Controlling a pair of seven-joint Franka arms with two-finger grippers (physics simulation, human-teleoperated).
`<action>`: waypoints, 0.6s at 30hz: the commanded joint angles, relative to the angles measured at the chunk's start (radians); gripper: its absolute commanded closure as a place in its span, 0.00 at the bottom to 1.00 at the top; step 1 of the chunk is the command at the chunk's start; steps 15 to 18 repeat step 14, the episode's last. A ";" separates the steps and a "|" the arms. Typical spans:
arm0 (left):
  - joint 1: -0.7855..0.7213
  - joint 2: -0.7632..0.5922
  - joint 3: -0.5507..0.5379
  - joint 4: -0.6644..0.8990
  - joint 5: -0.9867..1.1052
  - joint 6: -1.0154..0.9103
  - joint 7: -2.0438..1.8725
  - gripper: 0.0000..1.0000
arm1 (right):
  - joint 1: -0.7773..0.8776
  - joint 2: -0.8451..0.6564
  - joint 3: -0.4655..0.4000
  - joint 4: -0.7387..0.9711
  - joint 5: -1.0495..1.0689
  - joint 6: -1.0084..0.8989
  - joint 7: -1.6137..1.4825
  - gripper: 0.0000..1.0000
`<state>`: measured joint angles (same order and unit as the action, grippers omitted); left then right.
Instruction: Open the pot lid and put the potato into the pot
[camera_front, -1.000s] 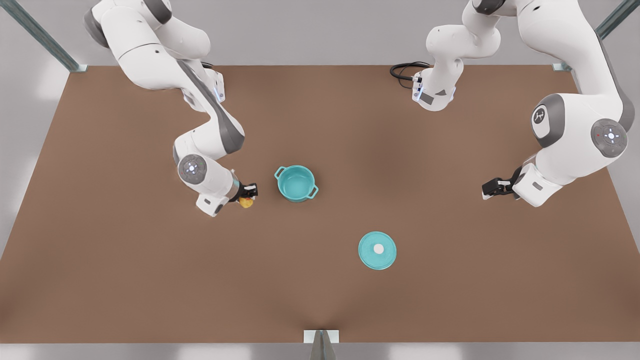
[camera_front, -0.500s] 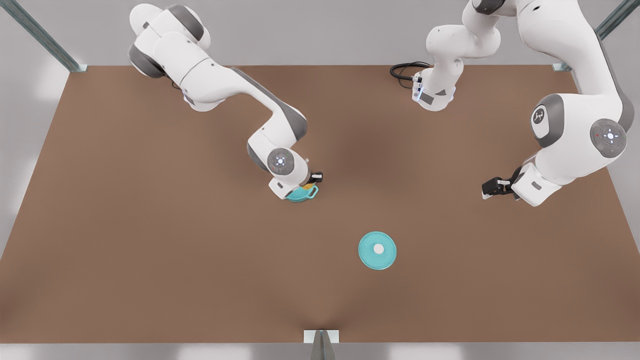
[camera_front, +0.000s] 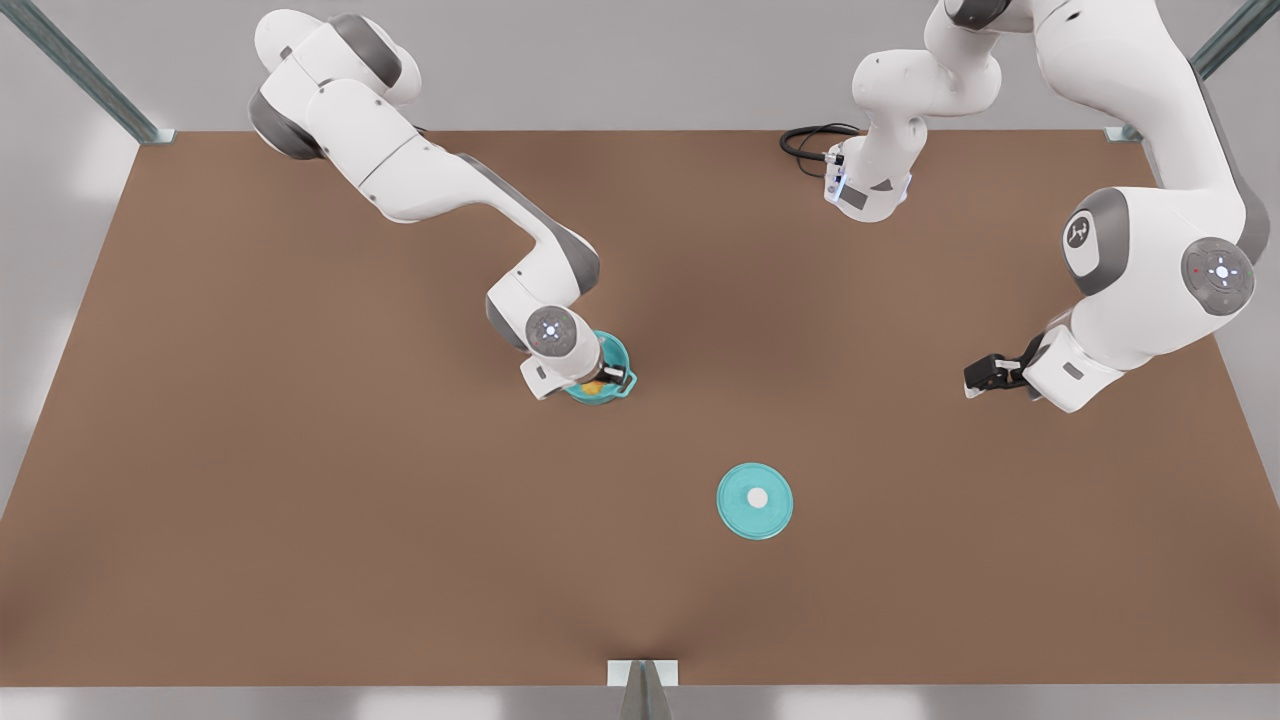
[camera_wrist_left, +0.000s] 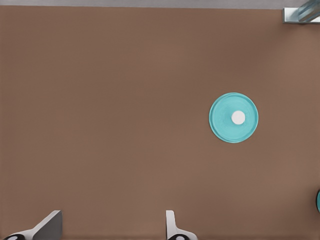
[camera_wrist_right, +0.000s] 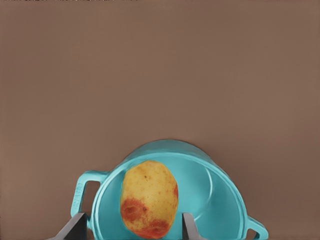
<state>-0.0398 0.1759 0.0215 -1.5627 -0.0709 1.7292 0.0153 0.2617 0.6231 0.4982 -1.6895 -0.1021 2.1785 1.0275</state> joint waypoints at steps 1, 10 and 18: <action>0.000 -0.001 0.000 0.001 0.000 0.000 0.002 0.00 | 0.001 0.000 0.000 0.001 -0.004 0.017 0.158 0.00; 0.000 0.001 0.000 0.001 -0.001 0.000 0.002 0.00 | -0.605 -0.259 0.000 0.116 -0.177 -0.404 -0.632 0.00; 0.000 0.001 0.000 0.001 -0.001 0.000 0.002 0.00 | -0.757 -0.341 -0.006 0.137 -0.082 -0.416 -0.931 0.00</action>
